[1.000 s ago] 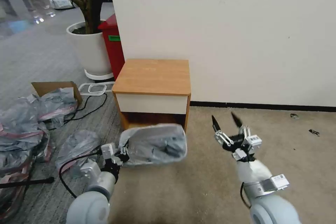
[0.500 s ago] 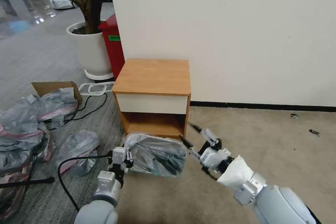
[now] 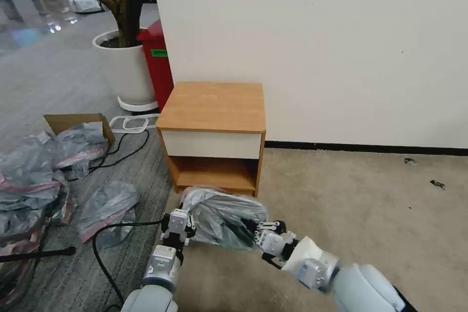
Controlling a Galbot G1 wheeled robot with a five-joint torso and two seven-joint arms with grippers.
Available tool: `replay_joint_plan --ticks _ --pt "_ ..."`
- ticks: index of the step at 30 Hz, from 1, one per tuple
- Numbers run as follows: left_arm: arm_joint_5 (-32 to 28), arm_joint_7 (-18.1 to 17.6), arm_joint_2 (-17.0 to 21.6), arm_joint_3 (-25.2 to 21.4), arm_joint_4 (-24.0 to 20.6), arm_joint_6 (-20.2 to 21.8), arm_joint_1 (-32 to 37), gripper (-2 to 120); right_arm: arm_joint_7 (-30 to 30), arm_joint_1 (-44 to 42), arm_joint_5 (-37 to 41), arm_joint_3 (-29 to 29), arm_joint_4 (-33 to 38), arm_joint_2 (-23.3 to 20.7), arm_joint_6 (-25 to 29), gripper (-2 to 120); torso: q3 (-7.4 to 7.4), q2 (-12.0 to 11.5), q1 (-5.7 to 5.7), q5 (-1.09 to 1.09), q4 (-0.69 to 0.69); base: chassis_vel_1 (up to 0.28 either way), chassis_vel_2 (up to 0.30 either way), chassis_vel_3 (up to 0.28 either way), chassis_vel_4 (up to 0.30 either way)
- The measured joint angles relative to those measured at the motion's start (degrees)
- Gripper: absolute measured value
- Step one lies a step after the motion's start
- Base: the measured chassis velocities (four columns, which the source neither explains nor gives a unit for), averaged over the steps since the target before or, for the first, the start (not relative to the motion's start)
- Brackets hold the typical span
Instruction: Pick up the garbage bag from the table and place it over the trash can.
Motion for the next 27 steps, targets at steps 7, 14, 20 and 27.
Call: replay_joint_plan --ticks 7,14,20,27 --pt "-0.4 -0.5 -0.5 2.4 -0.4 -0.5 0.8 3 -1.9 5.4 -3.4 -3.8 -8.6 3.4 -0.5 0 0.00 0.0 0.00 0.00 0.00 0.000 0.000 0.000 0.000" --pt "1.1 -0.5 -0.9 4.7 -0.4 -0.6 1.2 3 -2.6 9.5 -5.5 -7.1 -12.6 6.0 -1.4 0 0.00 0.0 0.00 0.00 0.00 0.000 0.000 0.000 0.000" --pt "2.2 -0.5 -0.9 6.0 -0.7 -0.6 1.5 3 -2.9 12.6 -6.4 -9.4 -15.8 7.5 -2.2 0 0.00 0.0 0.00 -0.01 0.00 0.000 0.000 0.000 0.000" --pt "-0.1 -0.7 -0.6 7.9 -1.9 0.7 2.8 3 -2.8 14.9 -6.4 -10.8 -19.6 8.9 -2.5 0 0.00 0.0 0.00 -0.01 0.00 0.000 0.000 0.000 0.000"
